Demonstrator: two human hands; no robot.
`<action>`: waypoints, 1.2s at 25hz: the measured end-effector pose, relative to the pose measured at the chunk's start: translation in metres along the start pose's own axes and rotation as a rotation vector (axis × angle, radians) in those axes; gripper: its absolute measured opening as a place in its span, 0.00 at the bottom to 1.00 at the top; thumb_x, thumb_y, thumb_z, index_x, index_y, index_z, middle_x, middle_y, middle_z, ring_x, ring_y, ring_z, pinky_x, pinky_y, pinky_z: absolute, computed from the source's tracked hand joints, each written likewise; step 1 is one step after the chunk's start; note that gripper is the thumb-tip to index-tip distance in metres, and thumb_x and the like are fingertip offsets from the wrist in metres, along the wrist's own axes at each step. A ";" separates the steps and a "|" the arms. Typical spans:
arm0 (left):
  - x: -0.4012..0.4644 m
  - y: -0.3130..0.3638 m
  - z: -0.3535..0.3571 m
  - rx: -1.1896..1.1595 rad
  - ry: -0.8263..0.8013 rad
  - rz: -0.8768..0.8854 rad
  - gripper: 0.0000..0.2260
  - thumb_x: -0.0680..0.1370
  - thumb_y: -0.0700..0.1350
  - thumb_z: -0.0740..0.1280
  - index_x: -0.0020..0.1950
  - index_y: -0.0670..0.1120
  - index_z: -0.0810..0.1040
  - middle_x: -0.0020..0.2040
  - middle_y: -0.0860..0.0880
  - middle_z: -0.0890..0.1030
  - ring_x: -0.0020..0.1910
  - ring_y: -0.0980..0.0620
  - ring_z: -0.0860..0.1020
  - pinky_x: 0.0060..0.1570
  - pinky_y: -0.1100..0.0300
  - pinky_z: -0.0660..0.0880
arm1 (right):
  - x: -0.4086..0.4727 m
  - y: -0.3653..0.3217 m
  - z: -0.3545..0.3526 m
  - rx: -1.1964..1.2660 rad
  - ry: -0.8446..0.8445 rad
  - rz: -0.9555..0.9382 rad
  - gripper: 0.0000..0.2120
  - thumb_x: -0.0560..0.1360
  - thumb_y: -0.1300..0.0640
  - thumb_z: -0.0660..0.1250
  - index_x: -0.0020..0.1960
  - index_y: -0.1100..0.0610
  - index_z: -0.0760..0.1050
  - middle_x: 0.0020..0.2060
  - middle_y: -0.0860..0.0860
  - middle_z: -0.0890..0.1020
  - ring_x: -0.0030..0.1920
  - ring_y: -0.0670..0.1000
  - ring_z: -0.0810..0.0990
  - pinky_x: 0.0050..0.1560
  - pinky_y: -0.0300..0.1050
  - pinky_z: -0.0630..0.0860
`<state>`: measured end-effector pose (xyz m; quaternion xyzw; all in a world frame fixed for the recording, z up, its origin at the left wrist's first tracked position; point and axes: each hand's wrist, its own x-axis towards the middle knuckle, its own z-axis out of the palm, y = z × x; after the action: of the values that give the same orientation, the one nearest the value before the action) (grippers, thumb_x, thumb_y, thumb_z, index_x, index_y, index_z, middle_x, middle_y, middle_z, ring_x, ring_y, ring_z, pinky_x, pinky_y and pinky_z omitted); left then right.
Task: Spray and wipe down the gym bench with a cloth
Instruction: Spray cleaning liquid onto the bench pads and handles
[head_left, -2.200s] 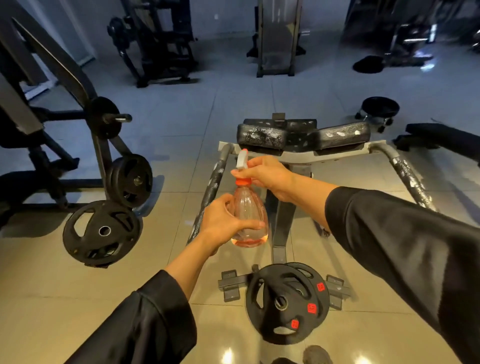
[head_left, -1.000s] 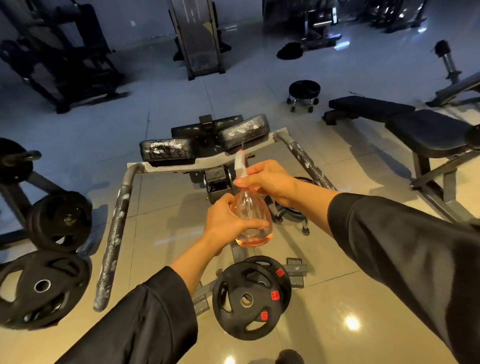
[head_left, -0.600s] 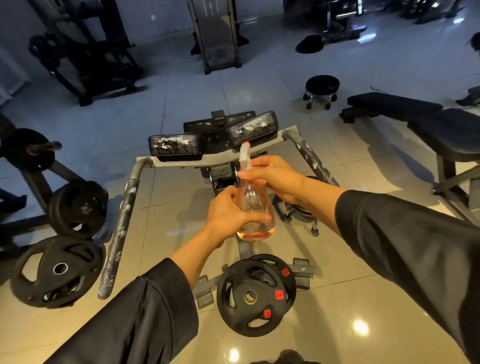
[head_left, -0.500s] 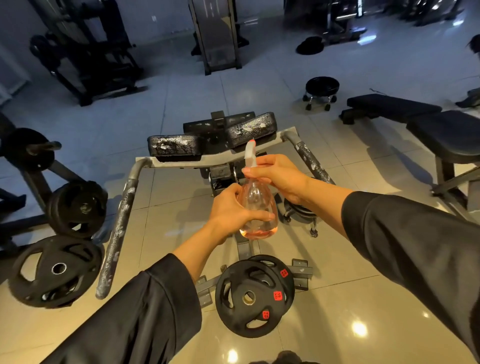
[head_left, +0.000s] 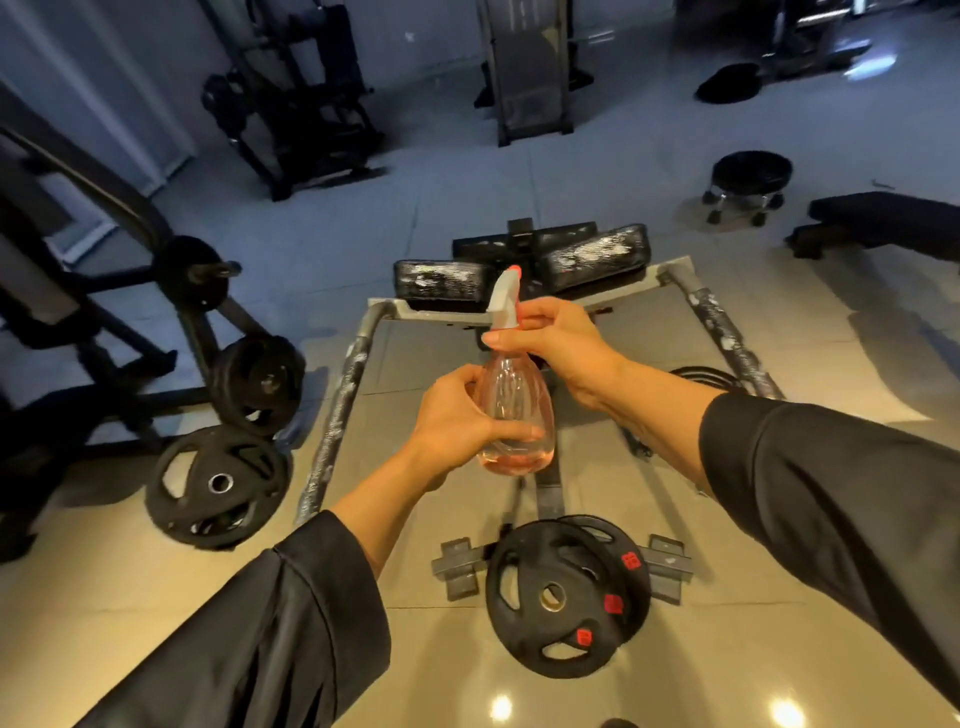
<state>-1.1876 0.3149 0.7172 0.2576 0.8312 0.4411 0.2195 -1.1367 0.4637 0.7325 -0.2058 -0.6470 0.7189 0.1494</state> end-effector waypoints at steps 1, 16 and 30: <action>-0.004 -0.009 -0.022 -0.012 0.033 0.000 0.30 0.57 0.47 0.84 0.55 0.49 0.77 0.48 0.52 0.82 0.48 0.54 0.80 0.51 0.52 0.80 | 0.005 -0.002 0.023 -0.004 -0.007 -0.013 0.25 0.65 0.60 0.79 0.59 0.61 0.75 0.50 0.54 0.82 0.47 0.47 0.82 0.43 0.36 0.77; -0.045 -0.203 -0.368 -0.071 0.146 0.120 0.36 0.52 0.58 0.80 0.57 0.53 0.76 0.52 0.53 0.81 0.53 0.54 0.80 0.55 0.52 0.78 | 0.046 0.003 0.417 -0.152 0.042 -0.173 0.19 0.63 0.50 0.80 0.47 0.58 0.81 0.42 0.53 0.84 0.44 0.50 0.84 0.46 0.45 0.81; 0.181 -0.231 -0.434 -0.052 -0.208 0.266 0.31 0.57 0.45 0.83 0.58 0.53 0.77 0.52 0.55 0.82 0.51 0.58 0.80 0.51 0.63 0.78 | 0.228 0.023 0.430 -0.146 0.401 -0.107 0.25 0.57 0.43 0.80 0.46 0.57 0.81 0.41 0.51 0.85 0.44 0.50 0.84 0.50 0.49 0.80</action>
<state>-1.6382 0.0476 0.7202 0.4039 0.7510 0.4584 0.2503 -1.5443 0.1972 0.7194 -0.3203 -0.6648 0.6057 0.2975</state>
